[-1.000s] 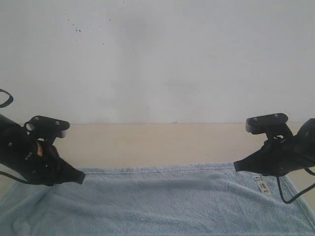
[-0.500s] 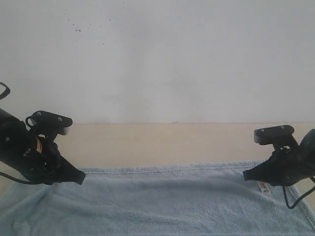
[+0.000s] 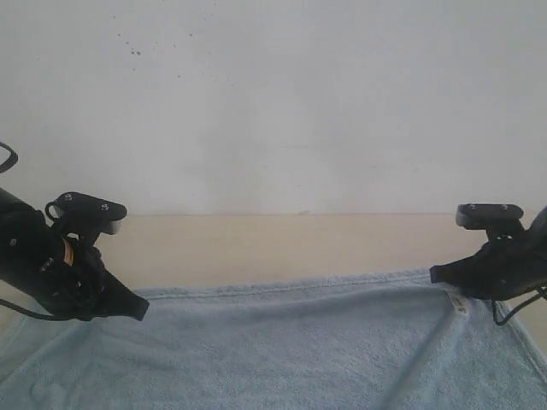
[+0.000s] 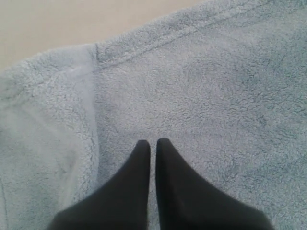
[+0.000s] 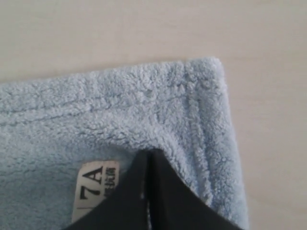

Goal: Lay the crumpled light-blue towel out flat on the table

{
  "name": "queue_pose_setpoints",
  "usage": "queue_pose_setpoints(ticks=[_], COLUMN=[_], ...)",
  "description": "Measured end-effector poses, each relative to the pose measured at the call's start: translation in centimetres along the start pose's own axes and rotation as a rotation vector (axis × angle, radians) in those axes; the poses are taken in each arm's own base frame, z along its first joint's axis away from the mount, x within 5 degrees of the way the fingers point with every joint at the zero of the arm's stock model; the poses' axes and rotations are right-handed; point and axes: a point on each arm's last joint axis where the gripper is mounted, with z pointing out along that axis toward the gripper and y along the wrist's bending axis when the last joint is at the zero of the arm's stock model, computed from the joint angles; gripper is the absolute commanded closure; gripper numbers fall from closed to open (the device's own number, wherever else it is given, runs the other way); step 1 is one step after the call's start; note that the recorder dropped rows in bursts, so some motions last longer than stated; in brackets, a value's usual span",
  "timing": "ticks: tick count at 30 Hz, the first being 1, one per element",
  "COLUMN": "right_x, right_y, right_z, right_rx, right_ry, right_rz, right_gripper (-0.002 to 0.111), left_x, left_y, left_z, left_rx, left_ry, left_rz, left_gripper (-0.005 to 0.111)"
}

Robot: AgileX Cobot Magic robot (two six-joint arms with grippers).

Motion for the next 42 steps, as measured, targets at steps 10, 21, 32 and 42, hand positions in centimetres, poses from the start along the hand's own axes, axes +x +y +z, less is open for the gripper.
queue_pose_setpoints(ticks=[10,21,32,42], right_x=[1.1,-1.1,-1.1,7.0], right_y=[-7.5,-3.2,-1.7,-1.2], right_z=[-1.2,-4.8,-10.3,-13.1], right_rx=[0.034,-0.049,-0.053,0.020], right_ry=[0.076,0.052,-0.015,0.035], right_rz=[0.235,0.034,0.025,0.106], right_gripper=[0.108,0.108,0.108,0.108], left_x=[-0.2,-0.4,-0.4,0.4], left_y=[-0.1,-0.1,-0.2,-0.4], left_z=[0.0,0.0,0.0,-0.2], left_rx=[0.007,0.013,0.021,0.045], left_ry=[-0.020,-0.045,-0.044,-0.025], left_rz=[-0.008,-0.011,-0.033,-0.077], left_gripper=[0.102,0.102,0.102,0.102])
